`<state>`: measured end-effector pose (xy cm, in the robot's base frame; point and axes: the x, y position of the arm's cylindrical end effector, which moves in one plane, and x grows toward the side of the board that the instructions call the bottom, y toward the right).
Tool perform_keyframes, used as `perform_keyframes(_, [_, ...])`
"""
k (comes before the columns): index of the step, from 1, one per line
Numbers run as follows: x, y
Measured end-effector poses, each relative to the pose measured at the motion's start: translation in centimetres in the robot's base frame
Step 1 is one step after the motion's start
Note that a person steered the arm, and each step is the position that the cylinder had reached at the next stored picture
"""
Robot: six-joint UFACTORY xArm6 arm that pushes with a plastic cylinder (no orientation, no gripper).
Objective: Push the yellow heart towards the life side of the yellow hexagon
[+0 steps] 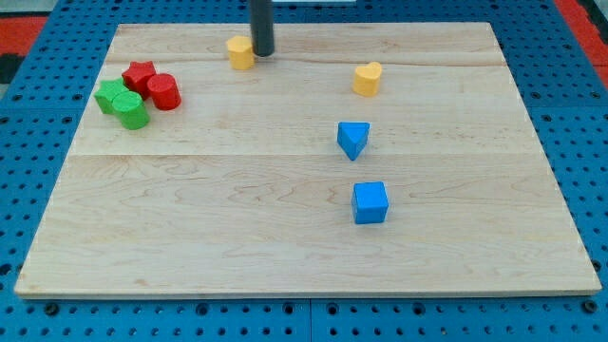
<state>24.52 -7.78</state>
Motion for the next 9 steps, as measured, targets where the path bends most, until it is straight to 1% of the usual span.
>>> perform_keyframes(1, [-0.7,-3.3])
perform_keyframes(2, [-0.9,0.3])
perform_keyframes(3, [-0.9,9.1])
perform_keyframes(4, [-0.7,15.7])
perform_keyframes(5, [0.8,20.6])
perform_keyframes(6, [4.1,21.8])
perform_keyframes(7, [5.1,20.1])
perform_keyframes(8, [5.4,16.8])
perform_keyframes(9, [6.9,15.7])
